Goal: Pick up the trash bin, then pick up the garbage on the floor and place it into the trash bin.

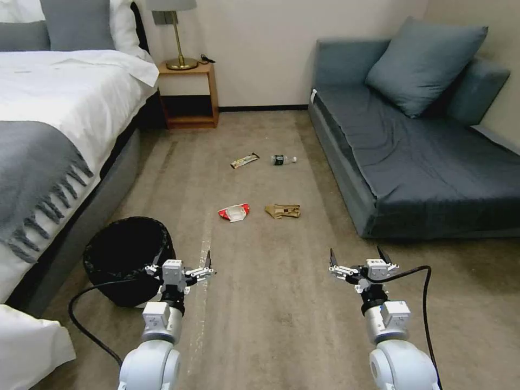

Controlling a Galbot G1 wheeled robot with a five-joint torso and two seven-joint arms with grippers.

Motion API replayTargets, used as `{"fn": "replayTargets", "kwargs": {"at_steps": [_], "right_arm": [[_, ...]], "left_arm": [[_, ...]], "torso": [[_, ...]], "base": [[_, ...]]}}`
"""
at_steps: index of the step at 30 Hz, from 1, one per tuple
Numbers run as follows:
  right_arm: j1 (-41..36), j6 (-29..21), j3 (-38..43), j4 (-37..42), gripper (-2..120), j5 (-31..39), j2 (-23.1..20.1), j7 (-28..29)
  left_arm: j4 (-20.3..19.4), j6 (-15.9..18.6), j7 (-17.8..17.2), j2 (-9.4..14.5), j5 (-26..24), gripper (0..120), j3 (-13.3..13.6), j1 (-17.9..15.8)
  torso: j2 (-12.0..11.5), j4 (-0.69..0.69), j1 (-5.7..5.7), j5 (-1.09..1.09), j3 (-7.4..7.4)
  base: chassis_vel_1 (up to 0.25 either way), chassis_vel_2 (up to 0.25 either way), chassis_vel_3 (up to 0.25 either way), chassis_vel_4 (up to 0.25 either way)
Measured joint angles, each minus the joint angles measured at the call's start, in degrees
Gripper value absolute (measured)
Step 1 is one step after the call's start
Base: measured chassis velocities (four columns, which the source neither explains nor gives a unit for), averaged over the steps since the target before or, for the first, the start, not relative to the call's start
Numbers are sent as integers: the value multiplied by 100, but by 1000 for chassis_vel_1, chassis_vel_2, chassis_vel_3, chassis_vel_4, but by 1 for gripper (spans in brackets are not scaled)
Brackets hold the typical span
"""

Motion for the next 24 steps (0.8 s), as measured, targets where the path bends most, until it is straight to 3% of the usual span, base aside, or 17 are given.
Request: {"fn": "replayTargets", "kwargs": {"at_steps": [24], "right_arm": [[0,0,0,0,120,0,0,0]], "left_arm": [[0,0,0,0,0,120,0,0]], "torso": [[0,0,0,0,0]], "base": [[0,0,0,0]]}}
